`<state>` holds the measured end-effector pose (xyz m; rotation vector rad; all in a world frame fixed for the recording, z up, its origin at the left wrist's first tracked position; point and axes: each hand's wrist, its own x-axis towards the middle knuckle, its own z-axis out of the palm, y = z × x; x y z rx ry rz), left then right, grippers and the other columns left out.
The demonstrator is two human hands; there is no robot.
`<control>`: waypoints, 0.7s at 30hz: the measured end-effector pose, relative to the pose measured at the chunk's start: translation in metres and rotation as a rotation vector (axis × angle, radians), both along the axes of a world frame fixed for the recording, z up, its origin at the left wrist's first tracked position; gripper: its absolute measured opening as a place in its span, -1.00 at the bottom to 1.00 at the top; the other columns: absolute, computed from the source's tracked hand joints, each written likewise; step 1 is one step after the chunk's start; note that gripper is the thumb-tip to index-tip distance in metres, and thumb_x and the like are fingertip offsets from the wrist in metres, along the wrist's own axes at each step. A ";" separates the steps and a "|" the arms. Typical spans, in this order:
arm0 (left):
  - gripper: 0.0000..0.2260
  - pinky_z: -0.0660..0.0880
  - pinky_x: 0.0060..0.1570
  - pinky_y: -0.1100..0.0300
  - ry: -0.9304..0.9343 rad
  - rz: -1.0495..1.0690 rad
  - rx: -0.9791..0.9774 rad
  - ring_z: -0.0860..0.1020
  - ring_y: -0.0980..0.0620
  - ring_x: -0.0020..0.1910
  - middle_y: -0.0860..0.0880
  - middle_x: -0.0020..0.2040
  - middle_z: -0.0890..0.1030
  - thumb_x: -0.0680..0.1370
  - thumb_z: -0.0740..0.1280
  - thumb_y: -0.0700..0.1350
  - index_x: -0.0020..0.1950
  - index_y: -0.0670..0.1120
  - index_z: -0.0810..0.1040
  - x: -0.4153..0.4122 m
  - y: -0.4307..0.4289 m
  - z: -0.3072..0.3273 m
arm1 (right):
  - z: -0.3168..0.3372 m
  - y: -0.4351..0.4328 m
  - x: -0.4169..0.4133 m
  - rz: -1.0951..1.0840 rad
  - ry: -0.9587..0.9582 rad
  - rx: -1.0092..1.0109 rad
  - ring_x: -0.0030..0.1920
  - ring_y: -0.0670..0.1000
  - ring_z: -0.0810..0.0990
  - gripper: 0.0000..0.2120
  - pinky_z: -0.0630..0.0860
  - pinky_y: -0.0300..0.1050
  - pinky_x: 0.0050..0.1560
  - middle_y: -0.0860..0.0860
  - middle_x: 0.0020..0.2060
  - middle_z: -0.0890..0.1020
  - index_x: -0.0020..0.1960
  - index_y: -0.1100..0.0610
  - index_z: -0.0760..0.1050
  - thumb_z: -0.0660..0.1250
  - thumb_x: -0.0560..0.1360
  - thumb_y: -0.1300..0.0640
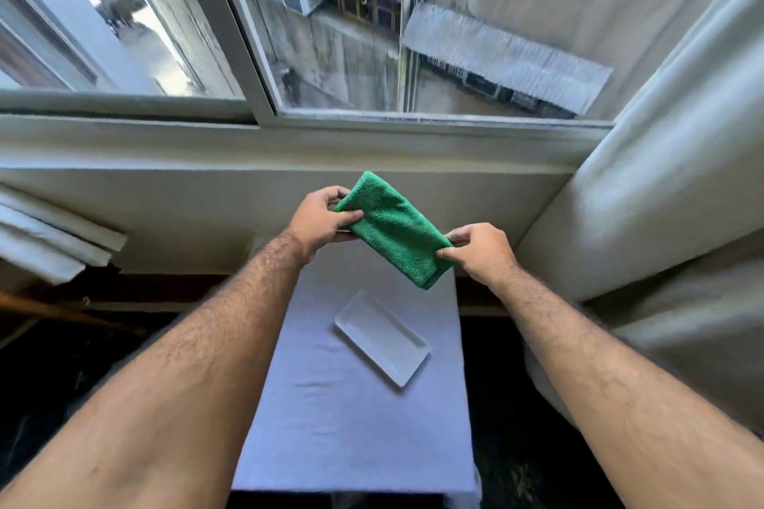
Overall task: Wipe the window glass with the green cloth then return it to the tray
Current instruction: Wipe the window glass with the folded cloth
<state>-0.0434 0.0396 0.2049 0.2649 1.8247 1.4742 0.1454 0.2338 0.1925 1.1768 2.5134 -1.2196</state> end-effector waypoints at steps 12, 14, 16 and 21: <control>-0.74 0.74 -0.16 0.03 0.236 -0.027 0.210 0.71 -0.14 -0.05 -0.18 0.02 0.70 0.50 0.45 -0.42 0.17 -0.26 0.60 -0.038 0.035 0.262 | 0.234 0.052 -0.033 -0.060 0.388 0.141 0.07 0.09 0.77 -0.76 0.70 0.15 0.24 0.09 0.02 0.82 0.17 0.14 0.77 0.57 0.52 0.12; -0.71 0.74 -0.15 0.00 0.284 -0.018 0.243 0.71 -0.16 -0.03 -0.20 0.07 0.70 0.50 0.46 -0.41 0.22 -0.32 0.58 -0.043 0.036 0.300 | 0.272 0.054 -0.038 -0.059 0.451 0.169 0.07 0.14 0.77 -0.77 0.73 0.20 0.17 0.12 0.01 0.81 0.15 0.16 0.77 0.56 0.53 0.12; -0.67 0.74 -0.13 0.00 0.342 -0.005 0.284 0.71 -0.15 -0.04 -0.22 0.11 0.69 0.52 0.46 -0.36 0.27 -0.34 0.57 -0.048 0.037 0.337 | 0.308 0.055 -0.042 -0.060 0.508 0.181 0.04 0.17 0.78 -0.78 0.75 0.17 0.09 0.13 -0.02 0.81 0.14 0.18 0.77 0.56 0.53 0.11; -0.75 0.75 -0.16 -0.07 0.450 0.020 0.377 0.73 -0.11 -0.01 -0.16 0.08 0.71 0.53 0.50 -0.26 0.19 -0.25 0.63 -0.057 0.036 0.431 | 0.393 0.058 -0.053 -0.042 0.632 0.230 -0.11 0.05 0.76 -0.78 0.73 -0.23 -0.25 0.06 -0.12 0.76 0.12 0.20 0.75 0.56 0.53 0.11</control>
